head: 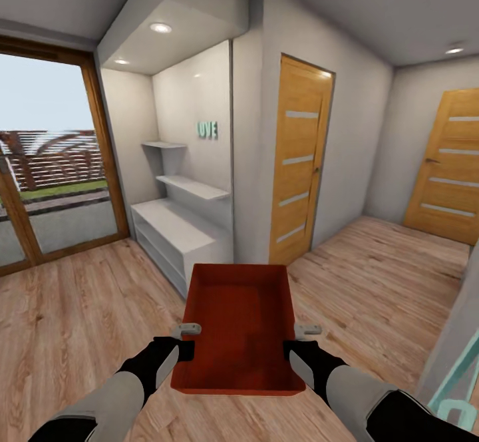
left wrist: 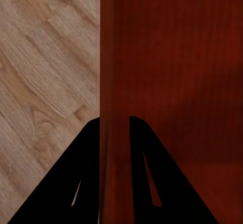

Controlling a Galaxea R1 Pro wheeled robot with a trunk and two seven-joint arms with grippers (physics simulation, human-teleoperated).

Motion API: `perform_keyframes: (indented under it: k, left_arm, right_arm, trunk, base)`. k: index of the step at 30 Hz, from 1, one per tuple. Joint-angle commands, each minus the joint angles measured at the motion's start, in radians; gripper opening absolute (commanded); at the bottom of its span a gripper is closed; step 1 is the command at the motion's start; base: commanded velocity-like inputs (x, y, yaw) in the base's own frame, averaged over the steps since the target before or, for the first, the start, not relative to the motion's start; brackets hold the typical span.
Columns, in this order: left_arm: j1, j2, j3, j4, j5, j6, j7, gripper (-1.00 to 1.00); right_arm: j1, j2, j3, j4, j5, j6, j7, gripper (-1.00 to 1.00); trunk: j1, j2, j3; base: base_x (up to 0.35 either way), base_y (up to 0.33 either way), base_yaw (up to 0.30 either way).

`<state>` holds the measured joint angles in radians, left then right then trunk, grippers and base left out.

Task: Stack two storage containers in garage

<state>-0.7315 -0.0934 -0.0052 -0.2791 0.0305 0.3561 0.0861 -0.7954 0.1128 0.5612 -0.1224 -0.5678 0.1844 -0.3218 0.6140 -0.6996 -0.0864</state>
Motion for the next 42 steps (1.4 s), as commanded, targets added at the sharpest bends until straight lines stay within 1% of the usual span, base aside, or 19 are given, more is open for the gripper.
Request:
perform_keyframes:
  k: [1, 20, 42]
  left_arm:
    - [0.000, -0.006, 0.008, 0.001, -0.017, 0.007, 0.011, -1.00]
    - [0.000, -0.006, 0.008, 0.000, -0.017, 0.007, 0.011, -1.00]
    - [0.000, -0.006, 0.008, 0.000, -0.017, 0.007, 0.011, -1.00]
  right_arm:
    - [-0.001, 0.001, 0.015, -0.003, 0.026, 0.007, -0.008, -1.00]
    - [-0.001, 0.001, 0.015, -0.003, 0.026, 0.007, -0.008, -1.00]
    - [-0.001, 0.001, 0.015, -0.003, 0.025, 0.007, -0.008, -1.00]
  trunk:
    - [0.001, -0.001, -0.002]
    - [0.001, -0.001, -0.002]
    - [0.001, -0.001, -0.002]
  base:
    - [0.322, 0.000, 0.000]
    - [0.322, 0.000, -0.007]
    - [0.322, 0.000, -0.272]
